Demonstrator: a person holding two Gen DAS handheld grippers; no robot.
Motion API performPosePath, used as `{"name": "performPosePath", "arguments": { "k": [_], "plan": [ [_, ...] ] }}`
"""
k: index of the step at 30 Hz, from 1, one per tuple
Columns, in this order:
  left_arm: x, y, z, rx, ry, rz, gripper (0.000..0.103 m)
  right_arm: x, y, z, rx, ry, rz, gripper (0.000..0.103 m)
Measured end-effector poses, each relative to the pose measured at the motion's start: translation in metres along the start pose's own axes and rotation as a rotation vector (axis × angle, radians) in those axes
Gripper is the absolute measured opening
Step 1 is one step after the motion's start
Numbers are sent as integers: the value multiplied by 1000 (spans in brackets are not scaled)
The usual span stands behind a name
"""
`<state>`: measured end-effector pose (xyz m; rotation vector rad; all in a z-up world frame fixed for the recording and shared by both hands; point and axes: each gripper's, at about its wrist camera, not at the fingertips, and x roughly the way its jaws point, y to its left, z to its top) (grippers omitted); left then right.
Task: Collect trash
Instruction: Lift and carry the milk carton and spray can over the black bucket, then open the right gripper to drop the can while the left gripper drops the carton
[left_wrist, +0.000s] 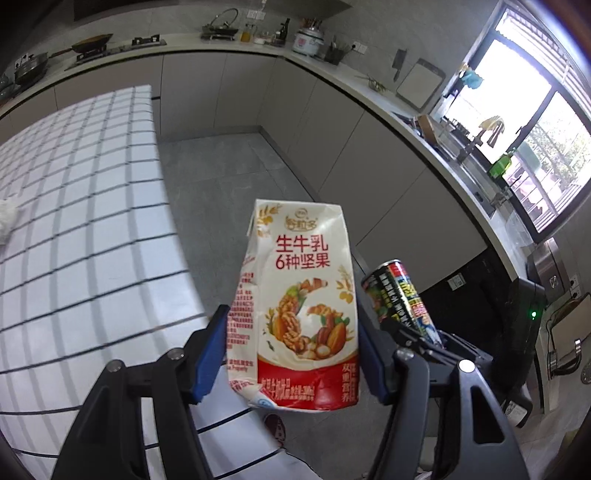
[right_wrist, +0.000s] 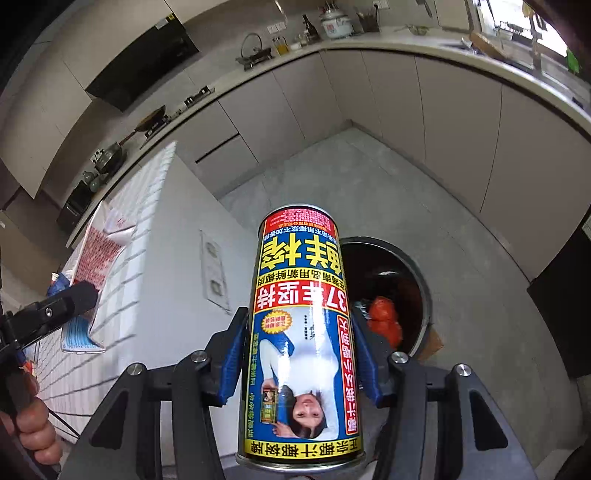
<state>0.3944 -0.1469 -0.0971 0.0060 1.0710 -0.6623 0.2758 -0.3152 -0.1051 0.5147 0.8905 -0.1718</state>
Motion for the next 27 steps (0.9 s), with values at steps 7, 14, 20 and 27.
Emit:
{"name": "performPosePath", "arguments": {
  "k": [7,14,20,27],
  "plan": [
    [65,-29,-15,-74,88,59,65,41,-56,17,-35,99,27,55],
    [114,-30,-25,-103,162,131,66,79,-83,21,-77,165,35,56],
    [131,-37,-21,-129,209,180,67,96,-90,25,-80,187,21,66],
    [91,-55,-12,-108,145,150,67,76,-83,33,-72,123,23,66]
  ]
}}
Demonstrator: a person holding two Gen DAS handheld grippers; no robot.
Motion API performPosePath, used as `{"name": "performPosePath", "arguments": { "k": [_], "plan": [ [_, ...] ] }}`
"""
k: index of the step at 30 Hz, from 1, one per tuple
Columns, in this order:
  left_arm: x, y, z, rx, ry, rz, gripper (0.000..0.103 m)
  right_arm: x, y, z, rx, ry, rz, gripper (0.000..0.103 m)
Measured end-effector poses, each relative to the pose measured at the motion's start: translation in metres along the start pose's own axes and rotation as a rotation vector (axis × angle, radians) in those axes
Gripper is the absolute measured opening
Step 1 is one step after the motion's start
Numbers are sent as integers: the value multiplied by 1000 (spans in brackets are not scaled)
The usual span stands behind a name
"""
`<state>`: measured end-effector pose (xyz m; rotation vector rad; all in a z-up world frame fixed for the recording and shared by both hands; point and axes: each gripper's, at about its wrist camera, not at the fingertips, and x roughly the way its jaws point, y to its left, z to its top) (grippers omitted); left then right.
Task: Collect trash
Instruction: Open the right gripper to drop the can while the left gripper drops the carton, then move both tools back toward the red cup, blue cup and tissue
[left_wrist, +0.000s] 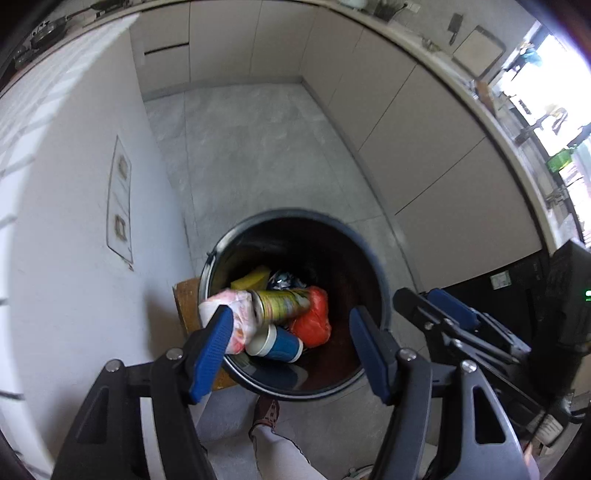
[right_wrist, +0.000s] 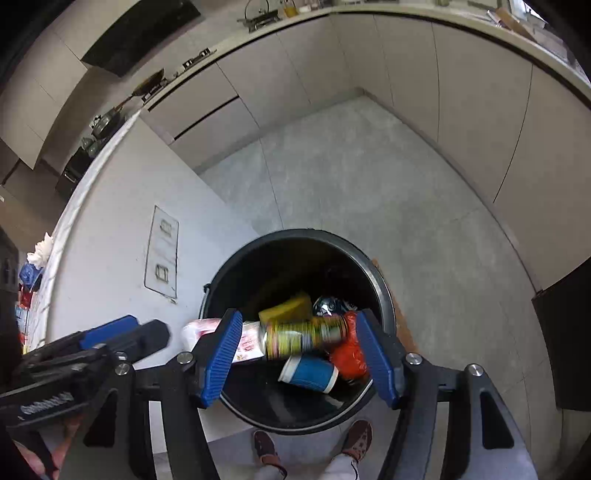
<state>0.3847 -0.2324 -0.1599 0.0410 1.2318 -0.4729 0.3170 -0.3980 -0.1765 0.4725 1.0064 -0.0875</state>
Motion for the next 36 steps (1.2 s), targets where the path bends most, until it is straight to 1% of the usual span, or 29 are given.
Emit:
{"name": "performPosePath", "arguments": {
  "k": [2,4,6,9,10,15,19,22,24,27,28,29,30,31,33,34,36],
  "plan": [
    [-20,1,-1,12,-23,-9,67,-15,3,-1,7,-25,0,66],
    [-45,3,-5,22,-48,-31,67,-25,14,3,4,-47,-1,66],
    [-65,6,0,31,-70,-47,67,-39,25,2,-10,-74,-14,66],
    [-97,19,-4,36,-106,-73,67,-58,49,-2,-18,-113,-21,66],
    [-101,25,-3,37,-111,-76,68,-64,57,-4,-20,-126,-23,66],
    [-140,58,-14,50,-154,-54,69,-85,104,-16,-28,-162,-34,70],
    [-158,88,-24,44,-187,-30,70,-98,145,-26,-28,-185,-28,71],
    [-177,122,-34,34,-219,1,71,-105,182,-32,-42,-211,-7,74],
    [-187,146,-41,20,-235,12,71,-107,214,-35,-71,-229,9,76],
    [-205,199,-53,-25,-265,48,73,-102,266,-40,-124,-239,39,77],
    [-208,211,-57,-36,-272,61,74,-98,286,-43,-145,-241,49,78],
    [-213,233,-61,-55,-282,87,74,-93,307,-47,-165,-241,59,79],
    [-216,246,-64,-68,-285,99,74,-86,325,-49,-178,-239,70,79],
    [-220,270,-68,-97,-285,117,74,-80,341,-52,-189,-235,86,79],
    [-224,301,-73,-135,-289,153,74,-65,374,-58,-215,-214,118,79],
    [-228,322,-75,-163,-290,182,74,-57,390,-61,-230,-201,132,80],
    [-233,348,-78,-205,-290,211,74,-45,423,-64,-262,-175,164,80]
  ]
}}
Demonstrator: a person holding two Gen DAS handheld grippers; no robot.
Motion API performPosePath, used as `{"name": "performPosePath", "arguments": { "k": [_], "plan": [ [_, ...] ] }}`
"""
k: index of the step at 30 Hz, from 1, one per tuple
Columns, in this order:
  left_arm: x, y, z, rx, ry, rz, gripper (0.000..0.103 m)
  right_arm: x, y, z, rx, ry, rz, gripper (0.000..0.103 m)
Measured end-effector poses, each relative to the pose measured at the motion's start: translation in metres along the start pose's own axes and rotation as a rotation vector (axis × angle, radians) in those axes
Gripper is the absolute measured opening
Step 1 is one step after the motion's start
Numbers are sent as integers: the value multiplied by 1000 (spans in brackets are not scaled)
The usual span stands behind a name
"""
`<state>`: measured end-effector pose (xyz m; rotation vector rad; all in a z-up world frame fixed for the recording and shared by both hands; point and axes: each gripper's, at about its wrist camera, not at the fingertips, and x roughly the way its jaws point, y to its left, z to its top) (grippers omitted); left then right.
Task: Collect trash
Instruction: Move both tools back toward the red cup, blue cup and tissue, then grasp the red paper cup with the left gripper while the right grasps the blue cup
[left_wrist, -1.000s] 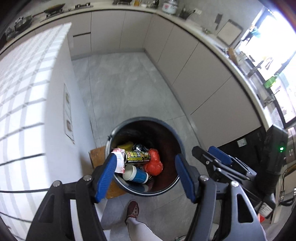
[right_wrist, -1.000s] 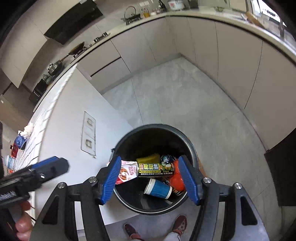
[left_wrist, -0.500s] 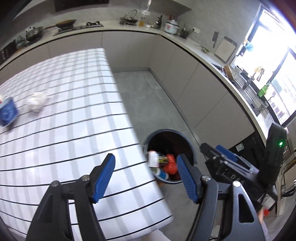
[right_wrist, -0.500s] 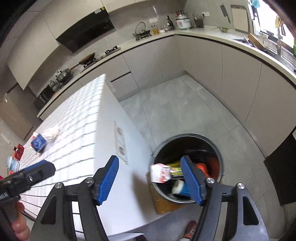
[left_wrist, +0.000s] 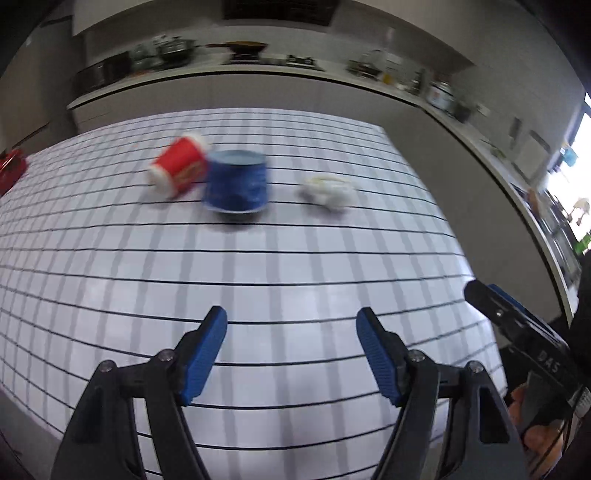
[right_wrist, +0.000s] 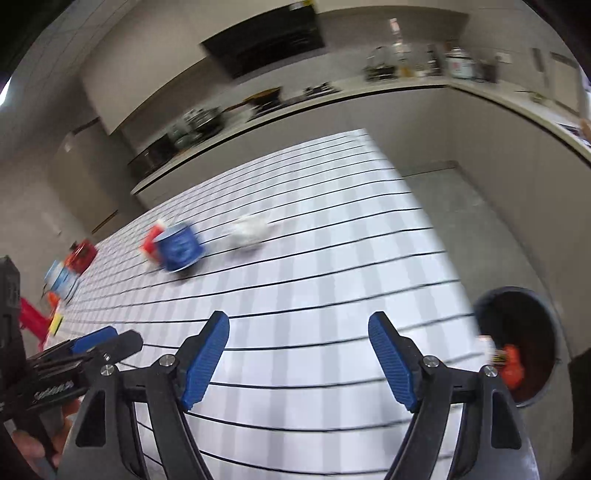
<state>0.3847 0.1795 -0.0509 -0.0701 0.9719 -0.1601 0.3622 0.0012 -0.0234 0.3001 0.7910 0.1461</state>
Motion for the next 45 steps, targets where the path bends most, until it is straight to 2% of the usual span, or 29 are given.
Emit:
{"name": "performPosePath", "arguments": {
  "k": [6,11,15,17,22,29,37,40,45],
  "plan": [
    [7,71,17,-84,-20,97,74,44,69,15,-96,31,87,81],
    [15,97,40,-107,-32,145,74,84,107,32,-132,44,164,82],
    [21,110,57,-96,-41,161,74,108,129,46,-145,54,186,83],
    [26,116,66,-78,-43,159,74,121,141,51,-167,57,167,86],
    [46,127,95,5,-31,117,74,149,162,59,-179,56,130,86],
    [77,139,133,146,5,2,74,185,175,67,-142,74,34,86],
    [95,139,149,217,44,-84,73,208,179,72,-141,86,-47,86],
    [97,135,154,247,33,-95,74,212,178,73,-154,92,-61,86],
    [115,123,156,322,74,-96,74,221,182,69,-168,114,-60,86]
  ]
}}
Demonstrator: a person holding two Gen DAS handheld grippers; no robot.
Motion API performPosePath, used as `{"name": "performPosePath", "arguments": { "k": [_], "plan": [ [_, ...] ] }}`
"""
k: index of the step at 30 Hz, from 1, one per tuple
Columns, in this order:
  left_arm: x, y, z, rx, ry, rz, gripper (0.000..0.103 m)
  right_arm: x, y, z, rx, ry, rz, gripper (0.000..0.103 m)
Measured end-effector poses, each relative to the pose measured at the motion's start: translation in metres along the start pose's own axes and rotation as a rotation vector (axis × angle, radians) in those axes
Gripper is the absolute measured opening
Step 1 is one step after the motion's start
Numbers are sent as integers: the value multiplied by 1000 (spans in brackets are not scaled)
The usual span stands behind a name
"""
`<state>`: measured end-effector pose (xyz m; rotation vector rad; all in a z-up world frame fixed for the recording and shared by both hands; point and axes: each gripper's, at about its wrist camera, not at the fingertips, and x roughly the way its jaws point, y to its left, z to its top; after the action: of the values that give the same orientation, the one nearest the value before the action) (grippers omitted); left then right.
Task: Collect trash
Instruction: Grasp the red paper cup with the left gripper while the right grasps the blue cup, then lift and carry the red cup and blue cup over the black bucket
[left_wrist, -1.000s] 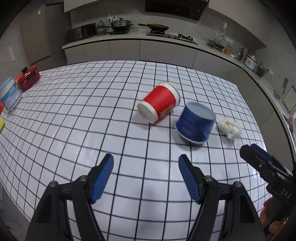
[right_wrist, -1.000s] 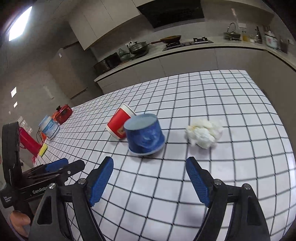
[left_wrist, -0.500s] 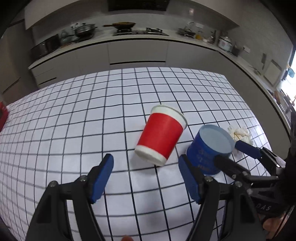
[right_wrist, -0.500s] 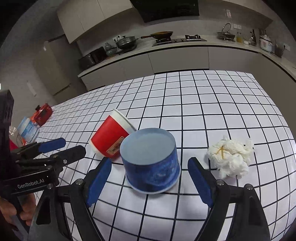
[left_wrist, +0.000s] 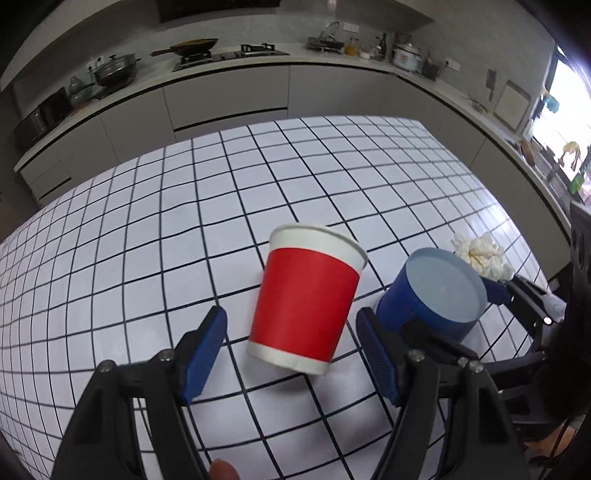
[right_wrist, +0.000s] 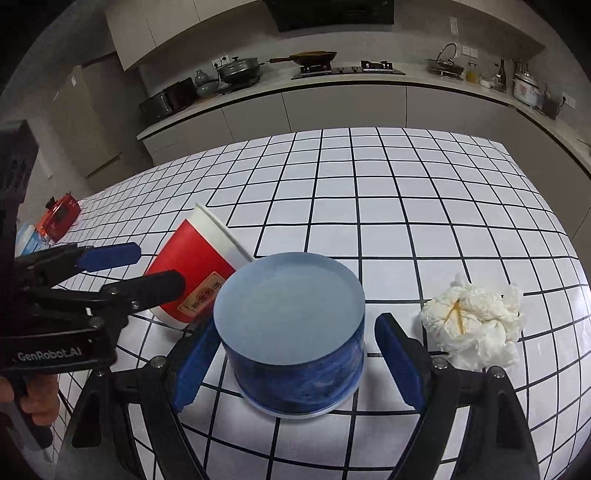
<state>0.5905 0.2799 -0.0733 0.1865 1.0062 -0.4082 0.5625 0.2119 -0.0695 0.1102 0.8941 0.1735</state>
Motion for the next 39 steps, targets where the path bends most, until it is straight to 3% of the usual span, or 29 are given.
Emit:
{"name": "performPosePath", "arguments": {
  "k": [3,4,10,13,25,39],
  "plan": [
    [10,-2,4,7,10,2,74,1,-2,-2,3,-11,20,84],
    [12,-2,5,6,12,0,74,0,-3,-3,8,-17,28,79],
    [28,2,3,10,44,1,73,-6,-8,-6,20,-43,48,78],
    [30,6,-1,-9,33,-6,61,-15,-10,-7,30,-77,59,78],
    [-19,3,-18,-64,-82,-36,57,-73,-31,-5,74,-195,75,78],
    [-54,-45,-43,-171,-134,-6,57,-110,-73,-33,75,-198,125,78]
  ]
}}
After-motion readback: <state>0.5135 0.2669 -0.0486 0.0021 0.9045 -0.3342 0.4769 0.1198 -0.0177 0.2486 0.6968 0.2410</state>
